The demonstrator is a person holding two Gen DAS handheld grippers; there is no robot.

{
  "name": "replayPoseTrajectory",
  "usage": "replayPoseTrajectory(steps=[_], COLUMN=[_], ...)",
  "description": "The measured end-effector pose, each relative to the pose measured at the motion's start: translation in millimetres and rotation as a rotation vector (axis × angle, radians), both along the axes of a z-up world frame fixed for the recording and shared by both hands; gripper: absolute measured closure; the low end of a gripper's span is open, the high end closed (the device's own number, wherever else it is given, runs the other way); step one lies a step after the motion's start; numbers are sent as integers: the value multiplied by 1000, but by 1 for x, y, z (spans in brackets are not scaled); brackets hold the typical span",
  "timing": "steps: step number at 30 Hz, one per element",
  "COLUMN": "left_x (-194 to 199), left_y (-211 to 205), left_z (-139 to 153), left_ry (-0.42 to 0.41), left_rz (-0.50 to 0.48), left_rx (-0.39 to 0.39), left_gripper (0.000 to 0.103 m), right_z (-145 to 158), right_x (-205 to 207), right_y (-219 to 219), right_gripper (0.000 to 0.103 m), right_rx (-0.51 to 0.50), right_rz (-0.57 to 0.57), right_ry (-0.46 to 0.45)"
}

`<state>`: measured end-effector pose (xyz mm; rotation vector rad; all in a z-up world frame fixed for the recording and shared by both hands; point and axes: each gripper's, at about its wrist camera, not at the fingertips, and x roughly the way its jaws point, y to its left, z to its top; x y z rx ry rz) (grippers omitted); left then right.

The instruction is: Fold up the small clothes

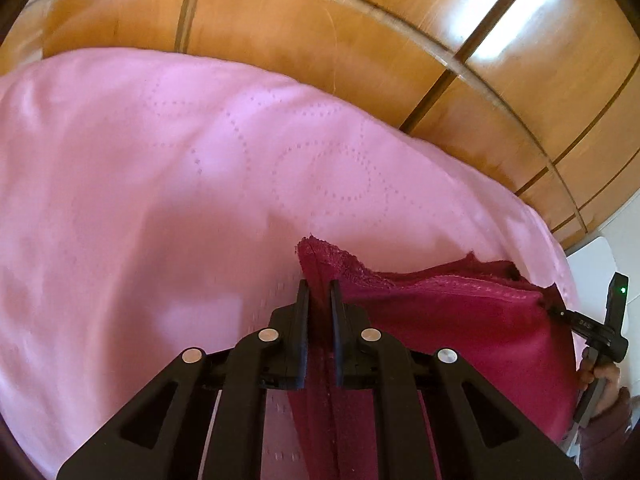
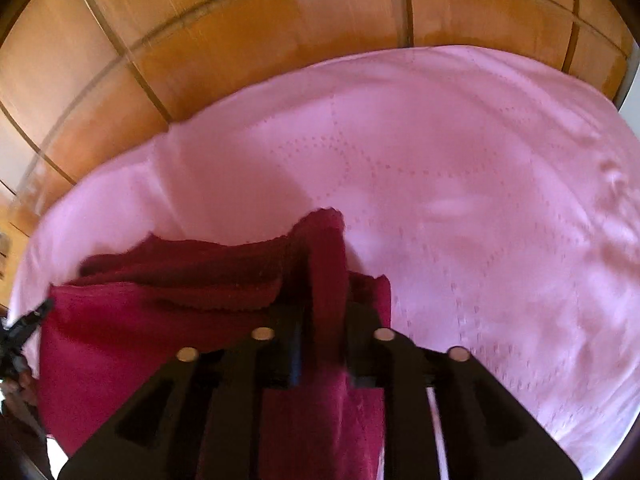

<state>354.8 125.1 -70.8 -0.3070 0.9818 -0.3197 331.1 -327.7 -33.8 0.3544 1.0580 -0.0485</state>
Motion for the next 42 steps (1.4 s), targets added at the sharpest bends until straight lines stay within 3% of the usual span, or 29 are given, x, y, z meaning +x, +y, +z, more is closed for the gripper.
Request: replayPoseTrajectory(steps=[5,9,13,14,17,21,23,28,33,35,38,39,42], left_x=[-38,-86,-126,-138,-156,-170,-173,-171,-170,-174,-181,-185,-192], left_y=[7,7,5,6,5,8,4,0,-2,3,22,31,49], left_z=[30,48,41,36,25,16,13,-5,-8,-3,3,4,8], left_ry=[-97,-169,-151,-137,-107,-83,-84,-40,-38,-52,-58,-54,-40], left_rz=[-8,-68,-118,-131,-132,-129,-138,-135,-143,-144,-137,-125,-85], left_rx=[36,52,43,35,3,-14,10,116,134,125,89,67,10], left_gripper=[95,95,95,87,66,65,65,65,63,63,63,63,63], right_z=[32,44,33,27,17,11,9,27,-15,-15,-9,-5,13], right_x=[-70,-140,-186,-195,-198,-187,-183,-196,-183,-187,-194,-197,-202], right_y=[-15,-14,2,8,15,24,24,20,5,-1,-4,-3,0], right_gripper=[64,64,64,64,64,68,93,97,97,95,83,69,65], right_rx=[35,64,47,31,21,-27,-67,-138,-76,-34,-55,-89,-168], right_rz=[17,68,142,155,172,210,210,221,169,138,124,121,107], right_ry=[-83,-89,-41,-27,-21,-18,1,-18,79,62,73,76,40])
